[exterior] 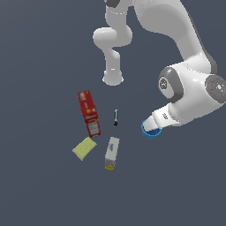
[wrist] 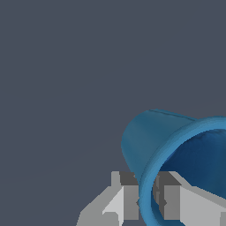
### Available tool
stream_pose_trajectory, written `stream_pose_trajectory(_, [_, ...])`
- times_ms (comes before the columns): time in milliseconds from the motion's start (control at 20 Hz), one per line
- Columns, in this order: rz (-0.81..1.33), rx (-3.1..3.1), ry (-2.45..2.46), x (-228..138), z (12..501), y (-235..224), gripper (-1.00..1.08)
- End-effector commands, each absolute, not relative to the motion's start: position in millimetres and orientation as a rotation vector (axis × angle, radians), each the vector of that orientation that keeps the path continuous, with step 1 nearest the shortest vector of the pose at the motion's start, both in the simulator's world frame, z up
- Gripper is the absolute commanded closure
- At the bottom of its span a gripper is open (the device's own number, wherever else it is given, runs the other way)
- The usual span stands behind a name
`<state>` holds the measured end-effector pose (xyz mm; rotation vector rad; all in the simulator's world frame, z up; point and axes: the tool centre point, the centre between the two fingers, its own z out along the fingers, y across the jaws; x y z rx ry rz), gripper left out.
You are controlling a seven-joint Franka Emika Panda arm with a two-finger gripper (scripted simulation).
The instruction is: Pick up a designated object from a clutter of objects.
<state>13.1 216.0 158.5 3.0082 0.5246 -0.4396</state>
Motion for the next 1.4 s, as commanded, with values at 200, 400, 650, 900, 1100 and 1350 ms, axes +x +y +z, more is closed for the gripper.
stream_pose_trajectory(200, [-0.436, 3.01, 0.523, 25, 224, 164, 1.08])
stream_pose_trajectory(400, [-0.436, 3.011, 0.523, 32, 263, 133, 1.08])
stream_pose_trajectory(650, [-0.436, 3.011, 0.523, 42, 310, 94, 1.08])
stream_pose_trajectory(900, [-0.436, 3.01, 0.523, 51, 356, 58, 1.08])
stream_pose_trajectory(1100, [-0.436, 3.01, 0.523, 59, 387, 32, 1.08])
stream_pose_trajectory(1350, [-0.436, 3.01, 0.523, 67, 416, 8, 1.08])
